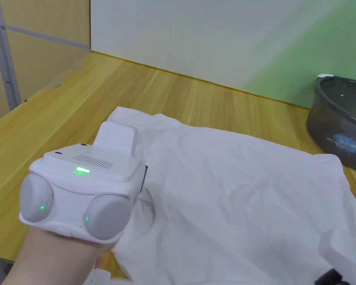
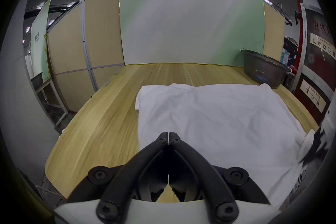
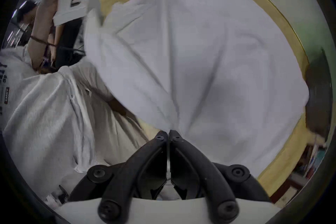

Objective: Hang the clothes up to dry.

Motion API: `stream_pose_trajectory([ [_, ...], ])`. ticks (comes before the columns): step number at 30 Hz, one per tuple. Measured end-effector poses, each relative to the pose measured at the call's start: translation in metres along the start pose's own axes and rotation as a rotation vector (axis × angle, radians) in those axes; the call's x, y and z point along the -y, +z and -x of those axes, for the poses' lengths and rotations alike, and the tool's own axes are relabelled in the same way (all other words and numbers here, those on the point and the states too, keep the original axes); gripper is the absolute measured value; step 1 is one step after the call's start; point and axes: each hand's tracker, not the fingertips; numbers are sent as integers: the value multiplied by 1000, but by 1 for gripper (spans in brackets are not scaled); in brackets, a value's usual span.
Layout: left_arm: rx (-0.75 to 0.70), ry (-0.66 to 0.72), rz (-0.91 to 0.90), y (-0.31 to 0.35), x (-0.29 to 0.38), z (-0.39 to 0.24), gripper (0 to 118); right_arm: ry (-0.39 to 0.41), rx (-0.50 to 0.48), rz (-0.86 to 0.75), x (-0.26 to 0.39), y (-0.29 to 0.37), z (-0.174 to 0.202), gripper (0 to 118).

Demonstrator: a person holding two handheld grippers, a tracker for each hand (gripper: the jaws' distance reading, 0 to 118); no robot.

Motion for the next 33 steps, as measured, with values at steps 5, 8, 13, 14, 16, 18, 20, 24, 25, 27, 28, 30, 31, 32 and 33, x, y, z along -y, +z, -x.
stream_pose_trajectory([
  [5, -11, 14, 2, -6, -3, 5, 0, -158, 138, 43, 22, 14, -62, 1],
  [8, -6, 18, 10, -12, -2, 6, 0, -214, 195, 74, 20, 13, -97, 1],
  [13, 3, 25, 42, -25, 0, 9, 0, -235, 343, 134, -24, 8, -134, 1],
  [14, 3, 27, 44, -28, 0, 10, 0, -209, 410, 148, -35, 6, -138, 1],
  [16, 0, 32, 52, -35, 0, 13, 0, -182, 537, 160, -59, -1, -168, 1],
  [18, -1, 42, 57, -39, -1, 15, 0, -196, 594, 131, -87, -2, -189, 1],
  [20, 2, 43, 65, -45, -2, 16, 0, -173, 635, 110, -116, -5, -210, 1],
  [24, -11, 40, 82, -56, -2, 16, 0, -135, 688, 82, -176, -18, -235, 1],
  [25, -12, 42, 87, -59, -2, 16, 0, -140, 690, 52, -188, -20, -237, 1],
  [27, -11, 44, 94, -62, -2, 15, 0, -126, 694, 37, -207, -29, -240, 1],
  [28, -13, 44, 96, -64, -2, 15, 0, -106, 704, 38, -214, -34, -241, 1],
  [30, -16, 40, 97, -65, -2, 14, 0, -106, 712, 33, -222, -38, -245, 1],
  [31, -19, 38, 98, -64, -2, 14, 0, -124, 708, 19, -222, -39, -249, 1],
  [32, -21, 37, 99, -64, -2, 13, 0, -138, 711, -1, -221, -39, -247, 1],
  [33, -21, 35, 98, -64, -3, 13, 0, -147, 690, -3, -217, -40, -250, 1],
])
